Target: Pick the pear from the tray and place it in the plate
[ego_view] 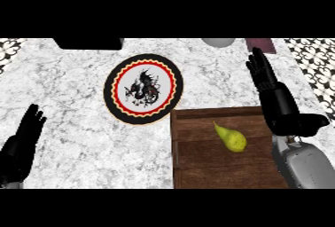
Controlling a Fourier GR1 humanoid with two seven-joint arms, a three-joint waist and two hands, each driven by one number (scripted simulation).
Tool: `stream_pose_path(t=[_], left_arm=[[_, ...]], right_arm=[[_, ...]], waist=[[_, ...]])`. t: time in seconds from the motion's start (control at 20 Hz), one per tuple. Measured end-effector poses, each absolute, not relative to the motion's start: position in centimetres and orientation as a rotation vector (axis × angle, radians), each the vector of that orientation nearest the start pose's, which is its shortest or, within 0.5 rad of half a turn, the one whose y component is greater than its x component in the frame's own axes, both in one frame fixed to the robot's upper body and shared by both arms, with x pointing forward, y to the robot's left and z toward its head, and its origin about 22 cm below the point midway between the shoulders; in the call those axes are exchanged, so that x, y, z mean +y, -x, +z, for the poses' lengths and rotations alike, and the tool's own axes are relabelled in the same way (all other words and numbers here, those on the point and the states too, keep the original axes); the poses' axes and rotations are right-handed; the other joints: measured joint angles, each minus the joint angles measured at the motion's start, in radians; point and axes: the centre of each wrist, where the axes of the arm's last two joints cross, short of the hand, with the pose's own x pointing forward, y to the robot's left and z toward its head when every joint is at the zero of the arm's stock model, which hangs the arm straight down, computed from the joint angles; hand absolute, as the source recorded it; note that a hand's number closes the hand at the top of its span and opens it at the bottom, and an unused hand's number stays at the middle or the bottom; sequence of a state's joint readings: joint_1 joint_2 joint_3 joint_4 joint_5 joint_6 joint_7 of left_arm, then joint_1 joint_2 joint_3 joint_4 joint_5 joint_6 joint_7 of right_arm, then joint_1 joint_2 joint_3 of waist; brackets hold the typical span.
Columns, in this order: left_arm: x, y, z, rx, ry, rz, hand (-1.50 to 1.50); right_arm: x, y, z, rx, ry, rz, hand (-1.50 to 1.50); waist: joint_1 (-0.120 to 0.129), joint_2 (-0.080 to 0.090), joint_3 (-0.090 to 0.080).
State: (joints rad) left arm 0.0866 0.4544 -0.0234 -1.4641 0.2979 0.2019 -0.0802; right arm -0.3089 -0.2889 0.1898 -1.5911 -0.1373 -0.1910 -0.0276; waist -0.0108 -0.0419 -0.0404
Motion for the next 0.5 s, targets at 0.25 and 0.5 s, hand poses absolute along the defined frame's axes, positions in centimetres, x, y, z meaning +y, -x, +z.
stream_pose_path(t=[0.25, 0.5], left_arm=[[32.5, -22.5, -0.5, -1.457, -0.282, 0.006, 0.00], [30.4, -22.7, -1.4, -1.391, -0.225, -0.036, 0.00]], right_arm=[[-18.5, -30.1, 7.9, -1.676, -0.324, 0.456, 1.50], [-17.4, -30.7, 12.0, -1.747, -0.300, 1.077, 1.50]], waist=[[0.044, 0.047, 0.030], [0.064, 0.046, 0.035]])
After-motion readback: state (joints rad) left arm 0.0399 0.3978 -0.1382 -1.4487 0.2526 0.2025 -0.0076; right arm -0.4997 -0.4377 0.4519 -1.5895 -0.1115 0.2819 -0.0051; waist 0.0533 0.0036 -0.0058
